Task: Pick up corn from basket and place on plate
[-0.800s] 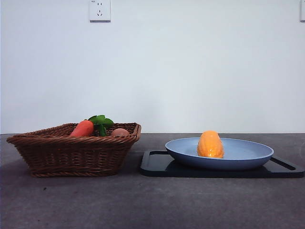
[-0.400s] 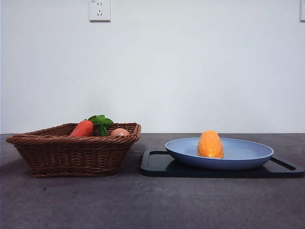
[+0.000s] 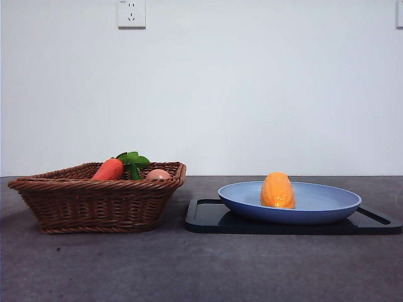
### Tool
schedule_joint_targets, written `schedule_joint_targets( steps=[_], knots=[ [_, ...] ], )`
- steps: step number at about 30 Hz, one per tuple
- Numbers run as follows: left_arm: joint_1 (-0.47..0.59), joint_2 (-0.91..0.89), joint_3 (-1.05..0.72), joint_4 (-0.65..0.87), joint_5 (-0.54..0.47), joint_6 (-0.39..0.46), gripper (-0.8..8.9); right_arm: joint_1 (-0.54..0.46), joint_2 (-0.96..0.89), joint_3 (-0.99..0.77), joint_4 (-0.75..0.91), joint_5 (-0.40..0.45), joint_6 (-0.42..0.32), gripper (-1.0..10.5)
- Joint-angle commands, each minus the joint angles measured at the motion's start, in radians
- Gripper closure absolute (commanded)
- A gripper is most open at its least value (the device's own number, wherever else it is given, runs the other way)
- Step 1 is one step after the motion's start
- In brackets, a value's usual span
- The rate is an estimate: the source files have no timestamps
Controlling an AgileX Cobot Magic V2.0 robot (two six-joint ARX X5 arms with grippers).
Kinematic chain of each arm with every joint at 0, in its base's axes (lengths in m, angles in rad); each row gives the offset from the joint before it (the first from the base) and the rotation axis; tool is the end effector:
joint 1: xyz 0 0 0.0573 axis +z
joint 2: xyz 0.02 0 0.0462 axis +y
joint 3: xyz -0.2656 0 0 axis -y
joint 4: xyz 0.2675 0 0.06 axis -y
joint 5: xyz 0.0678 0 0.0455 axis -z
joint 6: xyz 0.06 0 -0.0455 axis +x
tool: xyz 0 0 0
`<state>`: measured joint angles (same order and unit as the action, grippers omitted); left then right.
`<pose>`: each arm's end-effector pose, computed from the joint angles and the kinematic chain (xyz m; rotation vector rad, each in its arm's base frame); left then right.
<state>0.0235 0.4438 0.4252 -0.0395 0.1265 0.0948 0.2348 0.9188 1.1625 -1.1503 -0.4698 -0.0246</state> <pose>0.1759 -0.0034 0.2652 0.0903 0.0530 -0.1056 0.1675 0.0680 0.3419 0.0864 0.9098 0.6660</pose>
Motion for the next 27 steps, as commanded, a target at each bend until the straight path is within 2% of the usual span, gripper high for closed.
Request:
schedule_joint_targets(
  steps=[1, 10, 27],
  knots=[
    [0.008, -0.074, -0.093, 0.018, 0.000, 0.017, 8.10, 0.003, 0.007, 0.017, 0.005, 0.000, 0.005, 9.4],
    [0.012, -0.274, -0.312, -0.025, 0.000, 0.005, 8.10, 0.003, 0.007, 0.017, 0.005, 0.000, 0.005, 9.4],
    [0.014, -0.441, -0.409, -0.172, 0.000, -0.048, 8.10, 0.003, 0.007, 0.017, 0.005, 0.000, 0.005, 9.4]
  ],
)
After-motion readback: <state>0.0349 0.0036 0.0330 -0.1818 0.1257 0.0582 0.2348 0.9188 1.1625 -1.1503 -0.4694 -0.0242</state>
